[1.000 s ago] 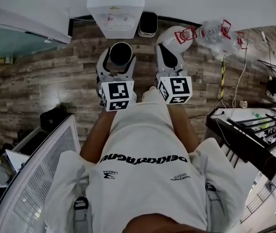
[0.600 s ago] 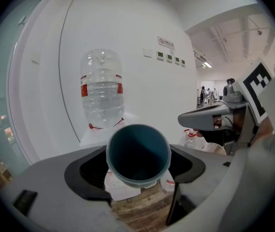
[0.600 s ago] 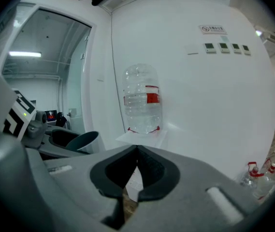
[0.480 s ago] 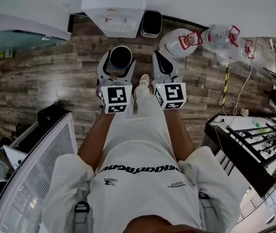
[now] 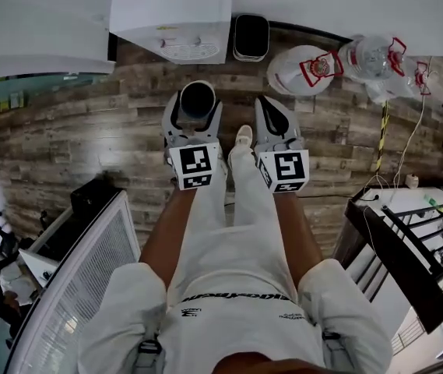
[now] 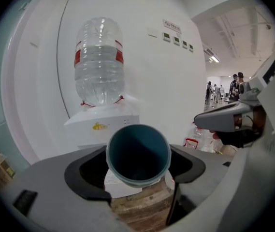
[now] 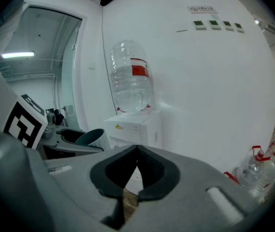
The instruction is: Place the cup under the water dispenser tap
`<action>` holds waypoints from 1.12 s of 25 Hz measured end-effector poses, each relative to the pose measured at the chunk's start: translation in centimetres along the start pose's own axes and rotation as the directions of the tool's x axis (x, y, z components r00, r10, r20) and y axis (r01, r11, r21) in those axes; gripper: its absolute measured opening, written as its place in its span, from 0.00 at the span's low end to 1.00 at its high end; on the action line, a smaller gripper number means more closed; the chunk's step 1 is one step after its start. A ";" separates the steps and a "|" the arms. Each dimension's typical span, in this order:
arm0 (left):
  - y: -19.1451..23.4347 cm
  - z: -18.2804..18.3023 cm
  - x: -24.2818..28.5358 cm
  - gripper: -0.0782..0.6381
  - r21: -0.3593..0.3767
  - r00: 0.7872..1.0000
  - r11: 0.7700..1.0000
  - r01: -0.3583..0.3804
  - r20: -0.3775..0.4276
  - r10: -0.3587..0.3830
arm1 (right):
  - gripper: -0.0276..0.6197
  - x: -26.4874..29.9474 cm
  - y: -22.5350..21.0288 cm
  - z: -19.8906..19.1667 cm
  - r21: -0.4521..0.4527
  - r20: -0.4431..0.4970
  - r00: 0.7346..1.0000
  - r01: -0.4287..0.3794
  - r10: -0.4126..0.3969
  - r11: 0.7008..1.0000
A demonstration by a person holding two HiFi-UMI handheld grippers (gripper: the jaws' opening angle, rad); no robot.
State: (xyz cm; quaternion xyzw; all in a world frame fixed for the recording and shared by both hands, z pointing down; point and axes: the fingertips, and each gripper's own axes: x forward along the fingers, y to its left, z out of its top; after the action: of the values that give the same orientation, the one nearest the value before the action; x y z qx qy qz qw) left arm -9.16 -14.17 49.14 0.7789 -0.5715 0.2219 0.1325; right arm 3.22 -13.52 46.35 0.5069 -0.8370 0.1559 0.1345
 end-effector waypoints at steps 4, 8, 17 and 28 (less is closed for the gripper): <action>-0.2 -2.1 2.9 0.61 -0.017 1.000 1.000 -0.005 -0.018 0.005 | 0.04 0.8 -1.0 -1.5 0.002 -0.010 1.000 0.005 -0.005 1.000; 0.5 -4.0 5.8 0.61 -0.031 1.000 0.999 -0.012 -0.028 0.011 | 0.04 2.4 -1.4 -2.2 -0.003 0.000 1.000 0.013 -0.013 1.000; 2.4 -9.0 10.9 0.61 -0.093 0.997 0.993 -0.068 -0.051 0.063 | 0.04 5.0 -1.7 -6.1 0.001 -0.007 1.000 0.016 -0.016 1.000; 4.2 -14.1 18.4 0.61 -0.080 0.997 0.994 -0.074 -0.042 0.071 | 0.04 9.5 -2.4 -9.5 0.028 -0.030 1.000 -0.004 0.005 1.000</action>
State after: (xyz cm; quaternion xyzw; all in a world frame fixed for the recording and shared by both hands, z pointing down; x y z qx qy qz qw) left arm -11.32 -24.32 70.31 0.7469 -0.6054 0.2184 0.1672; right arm 1.72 -18.47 58.99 0.5046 -0.8337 0.1757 0.1396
